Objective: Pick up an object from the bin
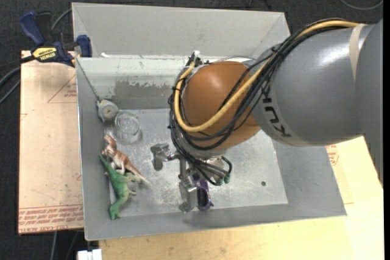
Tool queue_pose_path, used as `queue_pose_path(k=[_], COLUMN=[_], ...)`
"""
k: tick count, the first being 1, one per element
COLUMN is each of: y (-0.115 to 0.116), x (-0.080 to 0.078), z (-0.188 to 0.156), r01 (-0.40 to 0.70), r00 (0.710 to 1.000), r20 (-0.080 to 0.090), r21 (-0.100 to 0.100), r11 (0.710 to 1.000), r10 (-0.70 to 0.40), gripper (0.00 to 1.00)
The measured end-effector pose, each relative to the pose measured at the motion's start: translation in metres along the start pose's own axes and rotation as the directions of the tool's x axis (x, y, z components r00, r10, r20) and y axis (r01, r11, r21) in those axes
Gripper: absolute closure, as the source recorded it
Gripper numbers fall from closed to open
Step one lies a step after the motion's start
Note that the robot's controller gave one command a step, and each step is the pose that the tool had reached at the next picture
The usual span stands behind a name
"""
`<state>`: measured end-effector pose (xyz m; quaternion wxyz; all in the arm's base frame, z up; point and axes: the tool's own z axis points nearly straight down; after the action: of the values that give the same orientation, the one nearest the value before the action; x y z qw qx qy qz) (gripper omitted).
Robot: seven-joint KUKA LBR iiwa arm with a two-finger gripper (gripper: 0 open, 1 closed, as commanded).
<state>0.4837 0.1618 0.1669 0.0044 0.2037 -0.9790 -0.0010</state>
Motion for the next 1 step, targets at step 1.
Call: queue_pose_path(k=[1], y=[-0.0366], x=[0.0020], z=[0.0464], r01=[0.037], r00=[0.999], r20=[0.002], r21=[0.001], r11=[0.999], r10=[-0.037], gripper=[0.00])
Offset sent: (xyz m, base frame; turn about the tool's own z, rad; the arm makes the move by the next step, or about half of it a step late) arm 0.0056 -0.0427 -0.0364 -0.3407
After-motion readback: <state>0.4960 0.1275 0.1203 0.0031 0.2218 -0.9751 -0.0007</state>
